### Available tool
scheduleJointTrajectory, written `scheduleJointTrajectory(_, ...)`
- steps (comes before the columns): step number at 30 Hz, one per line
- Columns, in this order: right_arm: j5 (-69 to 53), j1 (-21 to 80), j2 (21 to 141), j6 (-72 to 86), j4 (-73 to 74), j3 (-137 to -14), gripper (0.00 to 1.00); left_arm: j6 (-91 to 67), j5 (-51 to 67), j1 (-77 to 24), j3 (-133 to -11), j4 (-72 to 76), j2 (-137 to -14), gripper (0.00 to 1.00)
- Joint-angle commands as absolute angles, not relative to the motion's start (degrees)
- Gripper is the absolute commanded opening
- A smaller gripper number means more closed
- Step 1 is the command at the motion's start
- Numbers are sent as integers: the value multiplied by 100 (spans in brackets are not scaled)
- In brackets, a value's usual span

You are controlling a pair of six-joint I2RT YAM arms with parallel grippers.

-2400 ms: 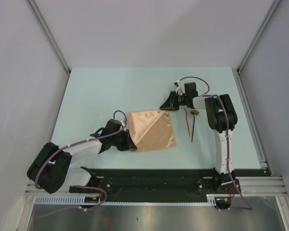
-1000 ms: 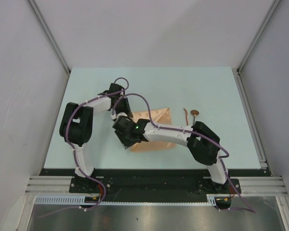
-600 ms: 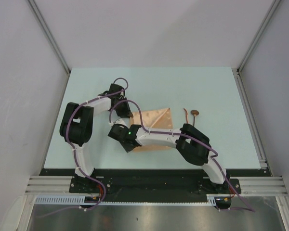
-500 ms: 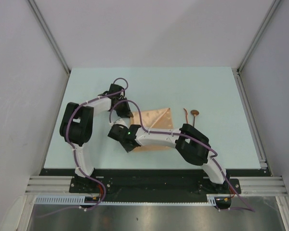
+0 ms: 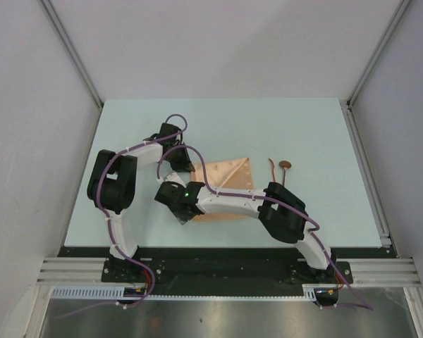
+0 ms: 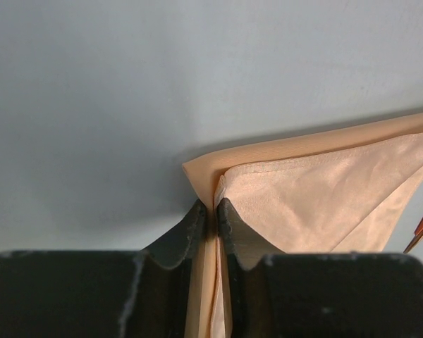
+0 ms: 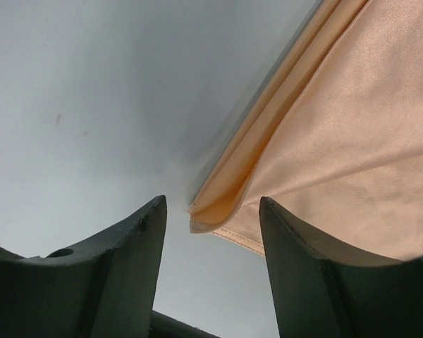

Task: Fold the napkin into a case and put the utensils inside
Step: Pick up the upper triangle-folded napkin from the center of the board.

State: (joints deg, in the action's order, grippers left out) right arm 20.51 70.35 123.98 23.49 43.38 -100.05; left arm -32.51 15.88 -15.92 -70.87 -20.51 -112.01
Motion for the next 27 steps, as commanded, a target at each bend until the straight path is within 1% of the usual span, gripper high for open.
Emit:
scheduleJointTrajectory(1,2057,6987,12313,2277,4351,-10257,61,-3261,1538,-1582,-6926,-2048,-11268,17)
scheduleJointTrajectory(4,1987,6987,12436,2250,4307,-10292,58,-3261,1547,-1582,-6926,-2057,-11259,16)
scheduleJointTrajectory(5,1978,6987,12463,2259,4324,-10292,54,-3261,1547,-1582,-6926,-2057,-11267,16)
scheduleJointTrajectory(7,1934,7005,12515,2302,4316,-10248,51,-3252,1547,-1582,-6926,-2065,-11268,16)
scheduleJointTrajectory(8,1925,7005,12516,2311,4333,-10231,47,-3252,1547,-1582,-6917,-2065,-11276,15)
scheduleJointTrajectory(11,1898,6996,12507,2320,4298,-10099,43,-3261,1556,-1582,-6926,-2057,-11285,15)
scheduleJointTrajectory(24,1635,6847,12480,2364,3946,-9502,43,-3243,1556,-1573,-6935,-2083,-11320,14)
scheduleJointTrajectory(27,1521,6820,12551,2355,3920,-9518,41,-3261,1591,-1573,-6926,-2057,-11355,13)
